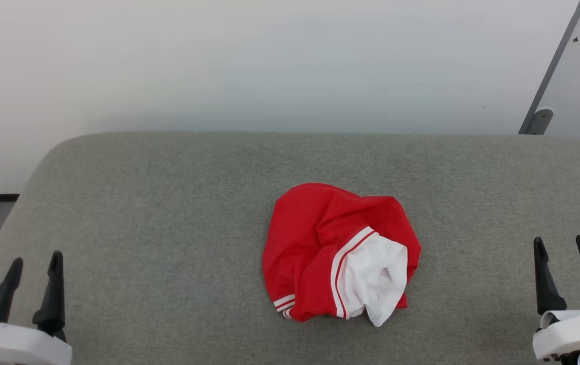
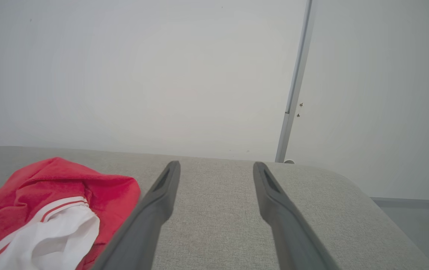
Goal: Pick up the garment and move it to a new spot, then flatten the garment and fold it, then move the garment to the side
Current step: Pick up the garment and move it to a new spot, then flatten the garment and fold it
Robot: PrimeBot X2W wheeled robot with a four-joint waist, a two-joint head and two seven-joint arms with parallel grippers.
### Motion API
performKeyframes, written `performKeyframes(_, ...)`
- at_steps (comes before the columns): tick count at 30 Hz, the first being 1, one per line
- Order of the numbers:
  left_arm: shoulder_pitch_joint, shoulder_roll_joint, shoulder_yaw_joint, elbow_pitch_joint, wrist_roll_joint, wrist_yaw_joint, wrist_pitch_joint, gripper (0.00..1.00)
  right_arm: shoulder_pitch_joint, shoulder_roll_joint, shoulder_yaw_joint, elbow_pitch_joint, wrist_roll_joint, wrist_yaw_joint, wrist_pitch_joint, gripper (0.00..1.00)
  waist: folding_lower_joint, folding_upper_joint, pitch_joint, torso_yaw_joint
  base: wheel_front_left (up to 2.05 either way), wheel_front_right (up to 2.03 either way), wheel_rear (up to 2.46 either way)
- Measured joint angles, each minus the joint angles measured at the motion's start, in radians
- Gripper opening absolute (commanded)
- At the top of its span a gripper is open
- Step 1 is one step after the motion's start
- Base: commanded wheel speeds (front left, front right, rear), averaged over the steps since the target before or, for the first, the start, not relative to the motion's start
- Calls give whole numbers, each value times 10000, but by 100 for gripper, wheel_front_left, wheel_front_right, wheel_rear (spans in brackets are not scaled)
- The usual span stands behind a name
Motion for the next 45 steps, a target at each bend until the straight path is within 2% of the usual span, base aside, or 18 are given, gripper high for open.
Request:
performKeyframes(14,97,50,-21,-56,92,-42,-173,100,97,79,23,-29,-8,0,-2,100,0,0,28,92,0,0,0)
performKeyframes(20,-14,23,-109,-171,163,-27,-201,100,85,12,502,46,102,0,6,100,0,0,102,294,0,0,0)
performKeyframes(25,-31,6,-244,-280,270,2,-201,100,-35,-94,1283,125,349,0,297,100,0,0,173,627,0,0,0)
performKeyframes(35,-269,-217,-593,-422,433,-12,-251,100,-428,-433,3237,198,1156,2,1576,100,0,0,465,1497,0,0,0)
performKeyframes(45,-824,-671,-1070,-109,604,-153,-337,100,-661,-811,3837,642,1528,0,3467,100,0,0,996,2322,0,0,0)
